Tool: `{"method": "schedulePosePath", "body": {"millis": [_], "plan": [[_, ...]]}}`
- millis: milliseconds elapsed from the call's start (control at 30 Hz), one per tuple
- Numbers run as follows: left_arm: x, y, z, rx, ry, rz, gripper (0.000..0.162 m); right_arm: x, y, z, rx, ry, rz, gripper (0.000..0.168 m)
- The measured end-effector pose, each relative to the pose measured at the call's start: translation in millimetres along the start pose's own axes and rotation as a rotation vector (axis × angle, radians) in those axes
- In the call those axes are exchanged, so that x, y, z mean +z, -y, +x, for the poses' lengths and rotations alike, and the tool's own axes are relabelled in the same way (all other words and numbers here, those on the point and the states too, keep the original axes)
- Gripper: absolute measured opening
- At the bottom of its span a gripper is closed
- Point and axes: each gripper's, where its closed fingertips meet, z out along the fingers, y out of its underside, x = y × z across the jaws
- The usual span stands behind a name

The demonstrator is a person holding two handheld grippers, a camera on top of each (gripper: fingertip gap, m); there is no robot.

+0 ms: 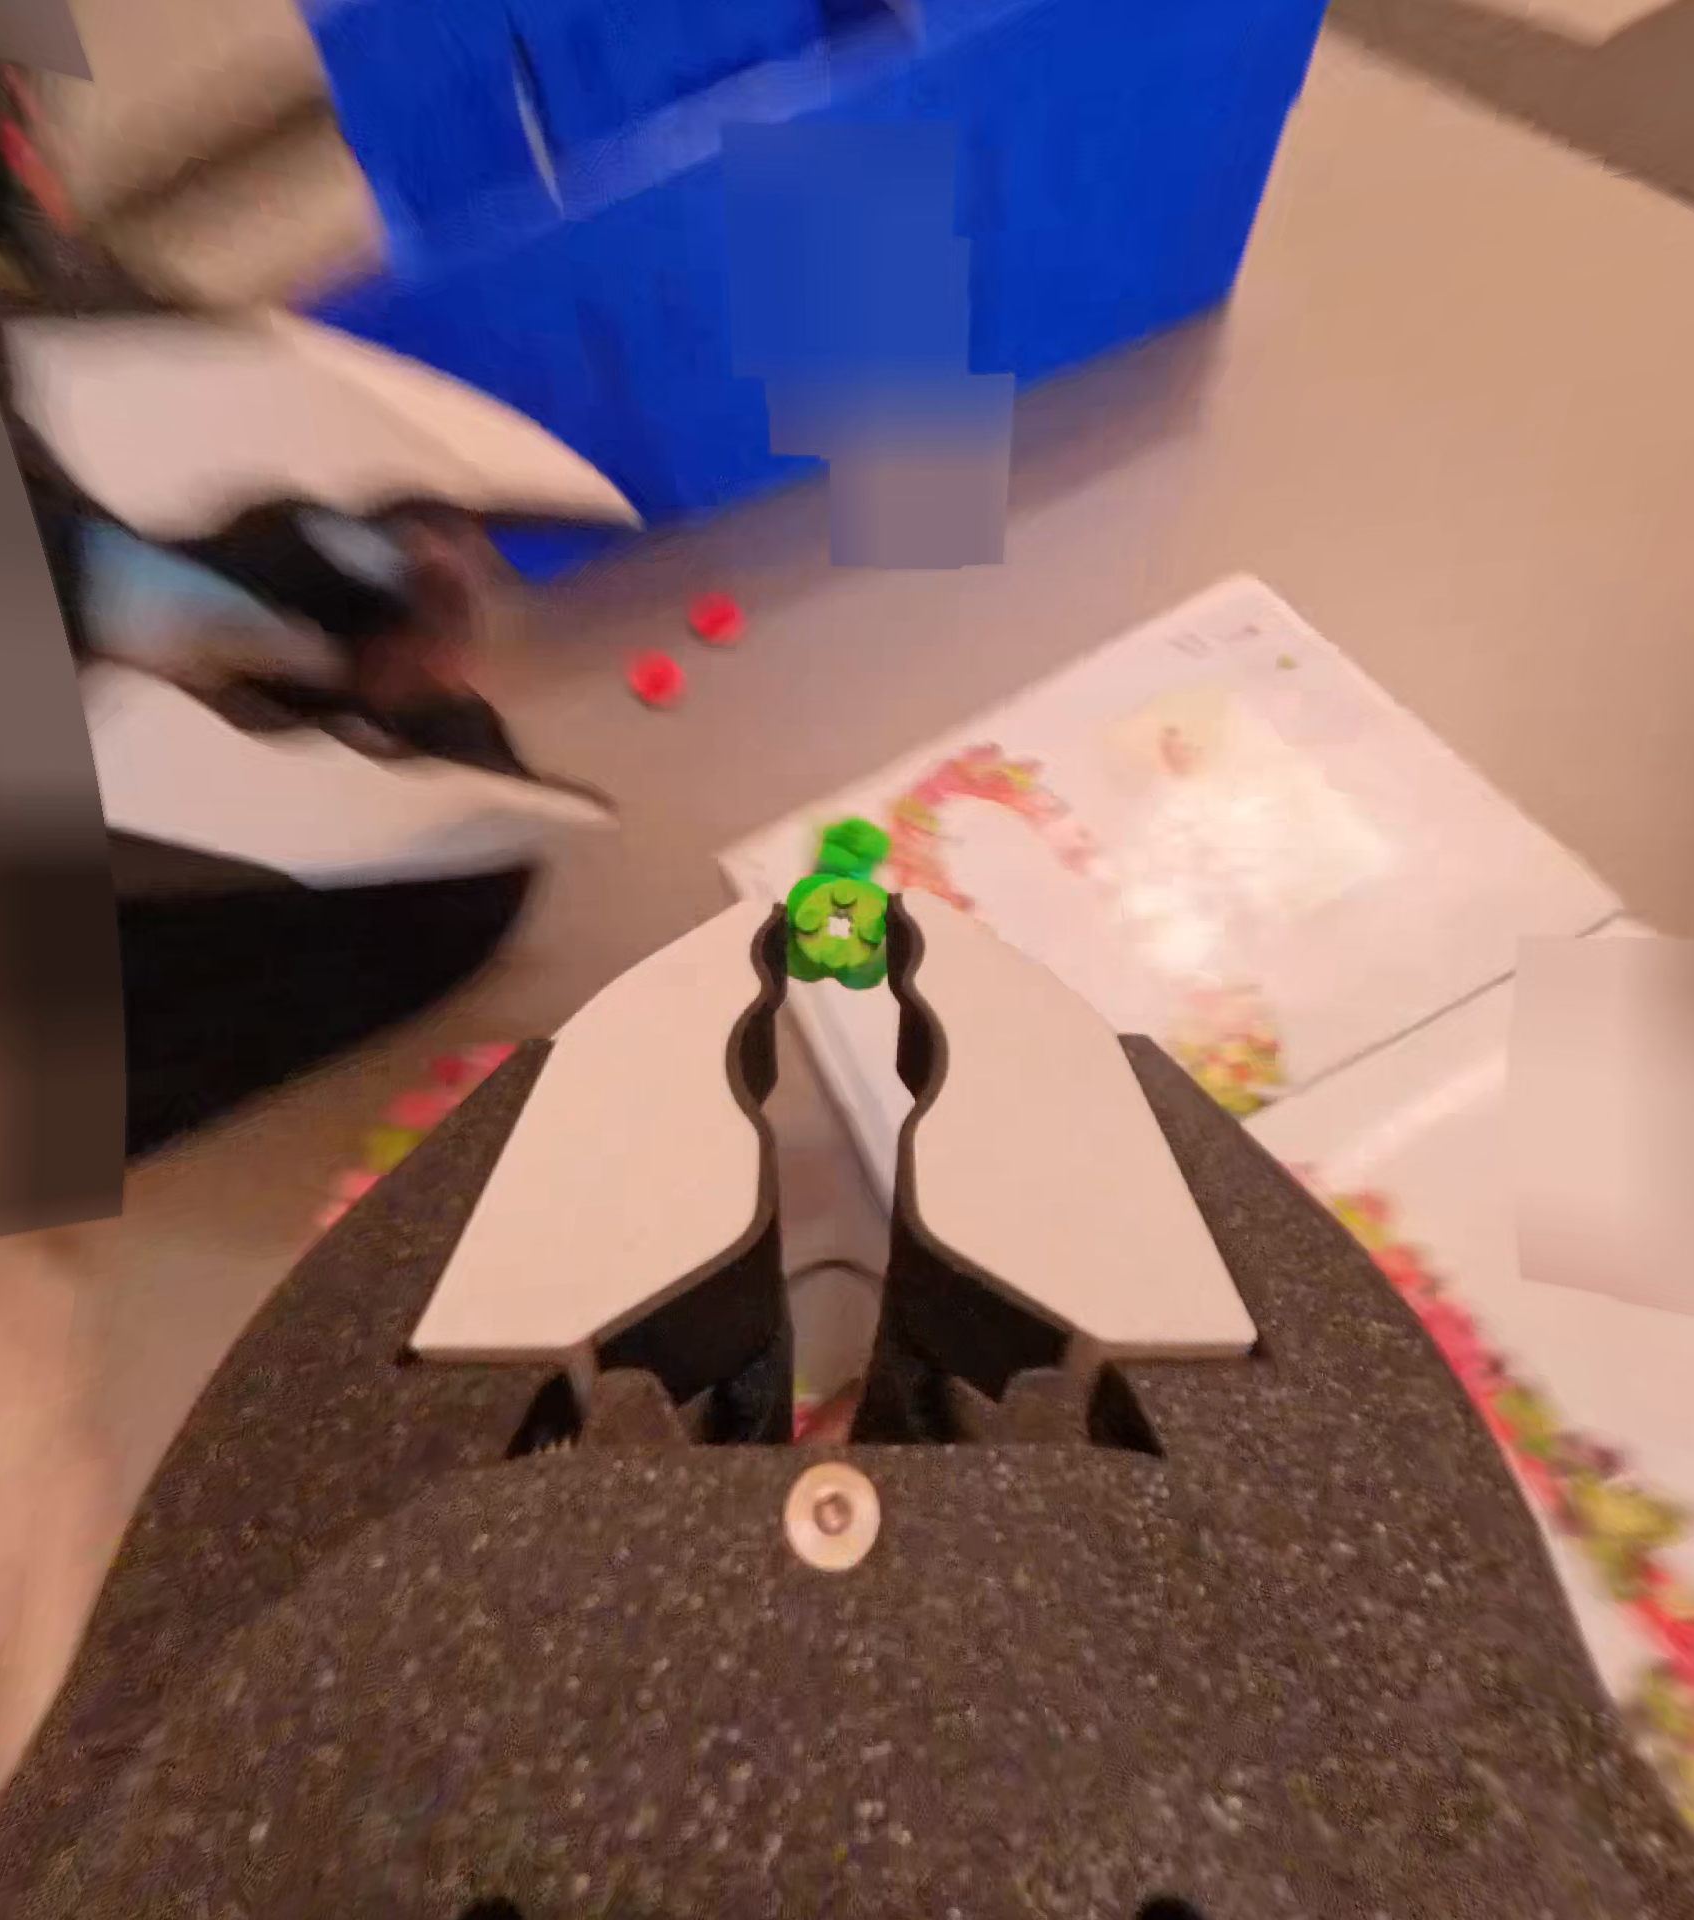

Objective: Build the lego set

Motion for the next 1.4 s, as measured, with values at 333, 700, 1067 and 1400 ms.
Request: {"method": "schedulePosePath", "body": {"millis": [333, 700, 1067, 1400], "plan": [[8, -15, -23, -0.219, 0.035, 0.031, 0.040, 1, -25, 23, -0.222, -0.041, -0.196, 0.054], [6, -20, -42, -0.050, 0.253, 0.101, 0.034, -287, -43, 150, -0.215, -0.032, -0.269, 0.026], [4, -34, -57, -0.134, 0.325, 0.055, 0.039, -218, -140, 160, -0.556, 0.437, -0.746, 0.025], [5, -37, -59, -0.130, 0.342, 0.032, 0.040, -215, -164, 154, -0.706, 0.599, -0.718, 0.022]]}}
